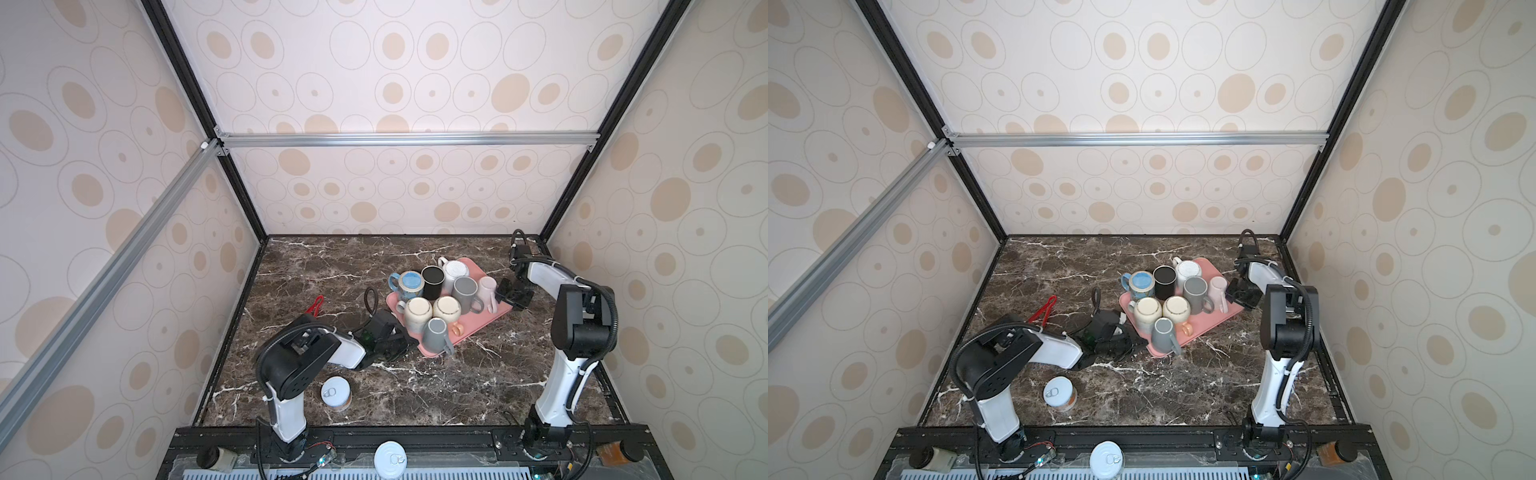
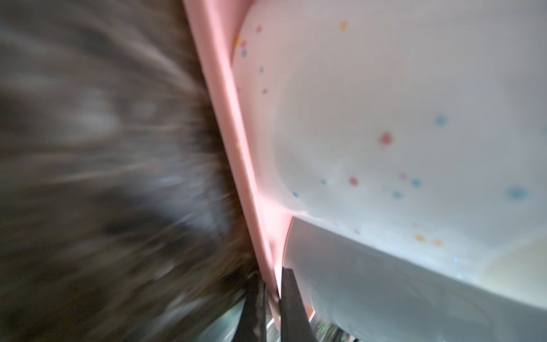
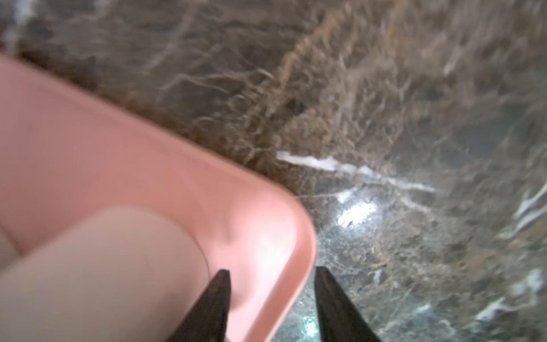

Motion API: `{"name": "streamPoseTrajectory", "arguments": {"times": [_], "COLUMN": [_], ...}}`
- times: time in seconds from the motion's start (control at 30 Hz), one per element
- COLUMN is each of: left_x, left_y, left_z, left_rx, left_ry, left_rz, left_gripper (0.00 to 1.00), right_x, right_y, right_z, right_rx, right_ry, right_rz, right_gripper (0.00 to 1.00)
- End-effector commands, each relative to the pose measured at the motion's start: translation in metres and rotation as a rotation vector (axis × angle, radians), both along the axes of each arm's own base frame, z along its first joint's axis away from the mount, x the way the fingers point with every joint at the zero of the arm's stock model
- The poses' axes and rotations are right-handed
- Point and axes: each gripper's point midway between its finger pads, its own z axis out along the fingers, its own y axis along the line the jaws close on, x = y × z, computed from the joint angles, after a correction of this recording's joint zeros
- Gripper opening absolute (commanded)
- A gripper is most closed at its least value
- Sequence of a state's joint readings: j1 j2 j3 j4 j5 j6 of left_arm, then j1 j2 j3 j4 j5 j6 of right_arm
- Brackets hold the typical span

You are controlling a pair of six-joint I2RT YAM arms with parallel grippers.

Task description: Turn the mug right side up

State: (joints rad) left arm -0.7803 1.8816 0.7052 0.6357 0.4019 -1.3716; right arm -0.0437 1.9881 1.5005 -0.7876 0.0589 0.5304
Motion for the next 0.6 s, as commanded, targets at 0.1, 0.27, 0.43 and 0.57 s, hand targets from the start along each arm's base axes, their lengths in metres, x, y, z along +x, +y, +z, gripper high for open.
{"name": "streamPoseTrajectory", "arguments": {"times": [0.1, 0.27, 0.43, 0.57], "left_x": [0.012, 0.029, 0.042, 0.042], "left_y": [-0.099, -0.129, -0.156, -0.173], "left_z": [0.035, 0.036, 0.035, 0.038], "left_rx": [-0.198, -0.181, -0.130, -0.116], "left_ry": [-0.079, -0.107, -0.167, -0.202], "left_rz": [-0.035, 0.002, 0.019, -0.007], "left_gripper": [0.10, 0.09, 0.09, 0.14], "right_x": [0.009, 0.004, -0.011, -0.019], "right_y": [-0.028, -0.037, -0.007, 0.013], "right_z": [0.100, 0.139, 0.125, 0.129], "right_rx": [-0.195, -0.255, -0.112, -0.023], "right_ry": [-0.109, -0.131, -0.143, -0.214], "right_rz": [-0.023, -0.005, 0.066, 0.127], "right_gripper": [0.61, 0.63, 0.63, 0.63]}}
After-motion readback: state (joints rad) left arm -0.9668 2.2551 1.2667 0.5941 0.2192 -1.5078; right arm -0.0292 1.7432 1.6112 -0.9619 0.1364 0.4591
